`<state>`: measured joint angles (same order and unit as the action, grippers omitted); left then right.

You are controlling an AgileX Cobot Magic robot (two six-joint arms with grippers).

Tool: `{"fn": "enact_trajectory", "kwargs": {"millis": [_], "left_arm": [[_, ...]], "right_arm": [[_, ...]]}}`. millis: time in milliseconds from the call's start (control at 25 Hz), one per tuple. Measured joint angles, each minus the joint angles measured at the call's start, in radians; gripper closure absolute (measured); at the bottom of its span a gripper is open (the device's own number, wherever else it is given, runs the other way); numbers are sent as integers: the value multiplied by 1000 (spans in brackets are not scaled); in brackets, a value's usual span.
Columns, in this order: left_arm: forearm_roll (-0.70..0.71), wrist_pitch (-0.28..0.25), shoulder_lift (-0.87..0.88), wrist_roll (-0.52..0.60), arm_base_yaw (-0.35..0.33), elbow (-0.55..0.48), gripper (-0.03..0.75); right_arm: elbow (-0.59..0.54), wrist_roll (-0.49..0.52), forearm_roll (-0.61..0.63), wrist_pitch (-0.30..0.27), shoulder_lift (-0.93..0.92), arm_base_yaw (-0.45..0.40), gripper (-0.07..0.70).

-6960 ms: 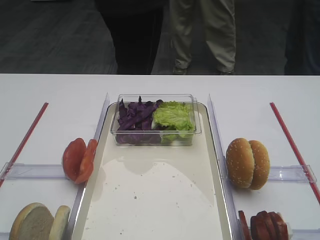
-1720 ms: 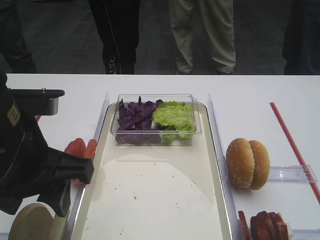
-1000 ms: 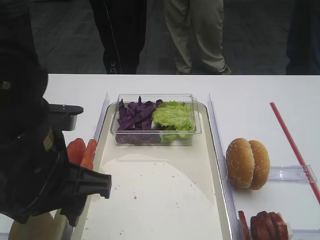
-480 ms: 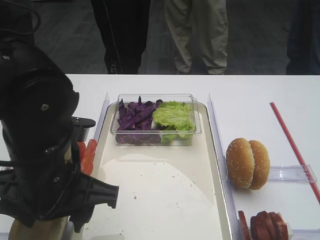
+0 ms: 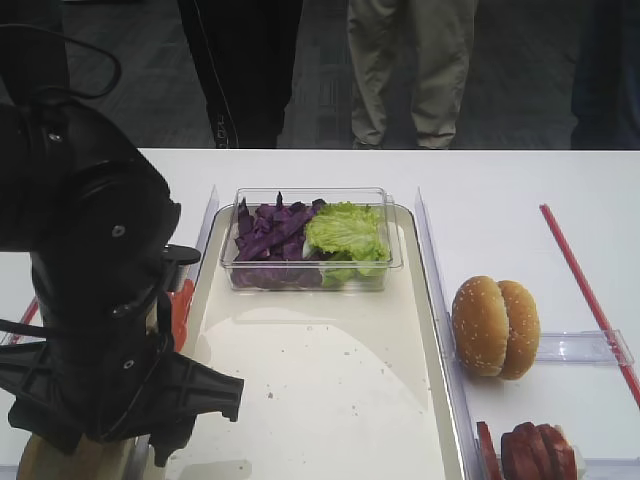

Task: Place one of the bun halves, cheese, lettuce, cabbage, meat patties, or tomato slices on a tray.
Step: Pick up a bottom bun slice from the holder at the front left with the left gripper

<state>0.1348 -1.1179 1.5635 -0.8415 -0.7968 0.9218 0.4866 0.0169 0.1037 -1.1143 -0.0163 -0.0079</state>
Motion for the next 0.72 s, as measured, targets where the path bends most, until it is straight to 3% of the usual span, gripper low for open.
{"fn": "enact_trajectory", "kwargs": {"millis": [320, 720], "left_arm": [[0, 9, 21, -1, 0, 0, 266], [0, 9, 22, -1, 0, 0, 374]], "right_arm": [[0, 0, 0, 0, 0, 0, 169], [0, 0, 0, 0, 0, 0, 169]]}}
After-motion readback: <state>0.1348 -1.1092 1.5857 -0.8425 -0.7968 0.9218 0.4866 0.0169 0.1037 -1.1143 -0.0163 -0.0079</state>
